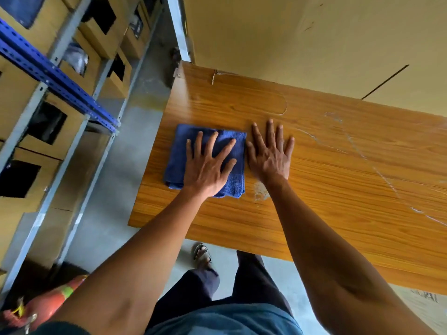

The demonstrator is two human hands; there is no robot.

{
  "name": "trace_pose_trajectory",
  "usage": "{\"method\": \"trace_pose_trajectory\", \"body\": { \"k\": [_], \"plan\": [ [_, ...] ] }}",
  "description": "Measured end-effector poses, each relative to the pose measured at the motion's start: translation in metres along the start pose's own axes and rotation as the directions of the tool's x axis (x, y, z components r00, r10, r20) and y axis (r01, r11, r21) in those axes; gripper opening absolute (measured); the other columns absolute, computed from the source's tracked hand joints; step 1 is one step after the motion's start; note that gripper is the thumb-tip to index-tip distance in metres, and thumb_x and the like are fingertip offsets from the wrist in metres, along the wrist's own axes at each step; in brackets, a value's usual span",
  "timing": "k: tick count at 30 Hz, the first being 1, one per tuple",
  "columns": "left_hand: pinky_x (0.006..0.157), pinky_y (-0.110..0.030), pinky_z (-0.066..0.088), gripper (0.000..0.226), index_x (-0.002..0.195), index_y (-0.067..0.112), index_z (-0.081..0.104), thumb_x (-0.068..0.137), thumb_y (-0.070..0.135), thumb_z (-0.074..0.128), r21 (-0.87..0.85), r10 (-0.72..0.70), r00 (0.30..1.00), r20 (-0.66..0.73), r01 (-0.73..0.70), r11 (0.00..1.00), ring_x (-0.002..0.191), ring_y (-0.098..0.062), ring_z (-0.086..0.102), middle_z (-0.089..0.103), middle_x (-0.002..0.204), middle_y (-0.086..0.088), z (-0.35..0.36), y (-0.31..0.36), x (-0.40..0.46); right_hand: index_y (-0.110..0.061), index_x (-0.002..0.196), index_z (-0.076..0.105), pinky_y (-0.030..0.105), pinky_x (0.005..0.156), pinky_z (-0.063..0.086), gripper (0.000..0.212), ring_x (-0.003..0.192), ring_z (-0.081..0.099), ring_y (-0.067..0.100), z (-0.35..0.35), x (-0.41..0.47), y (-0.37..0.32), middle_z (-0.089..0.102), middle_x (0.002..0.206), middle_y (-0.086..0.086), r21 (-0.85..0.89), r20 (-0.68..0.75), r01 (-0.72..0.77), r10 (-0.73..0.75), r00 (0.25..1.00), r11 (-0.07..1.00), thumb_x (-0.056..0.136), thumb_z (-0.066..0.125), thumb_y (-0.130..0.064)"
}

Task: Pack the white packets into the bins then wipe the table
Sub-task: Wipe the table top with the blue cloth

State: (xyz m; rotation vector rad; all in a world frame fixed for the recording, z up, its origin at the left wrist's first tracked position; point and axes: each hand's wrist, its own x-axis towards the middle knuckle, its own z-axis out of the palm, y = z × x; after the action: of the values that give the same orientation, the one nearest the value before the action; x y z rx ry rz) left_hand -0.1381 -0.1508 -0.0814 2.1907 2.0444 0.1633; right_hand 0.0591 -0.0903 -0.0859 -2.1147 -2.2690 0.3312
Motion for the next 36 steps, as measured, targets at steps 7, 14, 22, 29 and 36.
{"method": "trace_pose_trajectory", "body": {
  "k": [7, 14, 22, 29, 36],
  "plan": [
    [0.12, -0.08, 0.005, 0.058, 0.166, 0.048, 0.011, 0.11, 0.059, 0.018, 0.051, -0.015, 0.999, 0.032, 0.013, 0.999, 0.163, -0.039, 0.0, 0.01, 0.177, 0.003, 0.005, -0.018, 0.049, -0.045, 0.166, -0.003, 0.065, 0.126, -0.004, 0.066, 0.162, -0.014, 0.027, -0.006, 0.031, -0.009, -0.012, 0.176, -0.003, 0.005, -0.008, -0.023, 0.023, 1.0, 1.0, 0.105, 0.005, -0.07],
    [0.12, -0.078, 0.0, 0.067, 0.166, 0.041, 0.016, 0.104, 0.068, 0.018, 0.021, -0.097, 0.995, 0.038, 0.096, 0.995, 0.162, -0.039, 0.002, 0.012, 0.176, 0.001, -0.002, -0.045, 0.143, -0.044, 0.166, -0.003, 0.066, 0.125, -0.003, 0.069, 0.162, -0.013, 0.028, -0.006, 0.076, -0.014, -0.013, 0.176, -0.003, -0.007, -0.019, -0.051, 0.051, 0.999, 0.999, 0.103, 0.005, -0.071],
    [0.123, -0.074, -0.004, 0.066, 0.163, 0.054, 0.012, 0.101, 0.076, 0.015, -0.019, -0.11, 0.992, 0.07, 0.111, 0.994, 0.163, -0.037, -0.004, -0.001, 0.176, 0.0, -0.008, -0.066, 0.192, -0.043, 0.166, -0.006, 0.067, 0.125, -0.002, 0.07, 0.162, -0.014, 0.03, -0.006, 0.107, -0.014, -0.016, 0.175, -0.002, -0.032, -0.022, -0.051, 0.05, 0.999, 0.998, 0.103, 0.005, -0.072],
    [0.123, -0.074, 0.002, 0.059, 0.164, 0.053, 0.007, 0.107, 0.065, 0.013, 0.05, -0.131, 0.991, 0.033, 0.13, 0.99, 0.162, -0.042, -0.003, 0.007, 0.177, -0.005, -0.003, -0.053, 0.114, -0.042, 0.166, -0.009, 0.066, 0.125, -0.002, 0.072, 0.161, -0.016, 0.03, -0.01, 0.106, -0.015, -0.018, 0.175, -0.001, -0.035, -0.015, -0.05, 0.049, 0.999, 0.998, 0.102, 0.003, -0.073],
    [0.123, -0.074, 0.0, 0.061, 0.166, 0.05, 0.008, 0.107, 0.064, 0.013, 0.042, -0.13, 0.991, 0.026, 0.129, 0.991, 0.162, -0.039, -0.004, 0.006, 0.177, -0.002, -0.006, -0.072, 0.166, -0.041, 0.166, -0.01, 0.066, 0.126, -0.002, 0.072, 0.161, -0.016, 0.03, -0.008, 0.108, -0.014, -0.019, 0.175, -0.001, -0.032, -0.024, -0.055, 0.054, 0.998, 0.998, 0.103, 0.003, -0.073]
  ]
}}
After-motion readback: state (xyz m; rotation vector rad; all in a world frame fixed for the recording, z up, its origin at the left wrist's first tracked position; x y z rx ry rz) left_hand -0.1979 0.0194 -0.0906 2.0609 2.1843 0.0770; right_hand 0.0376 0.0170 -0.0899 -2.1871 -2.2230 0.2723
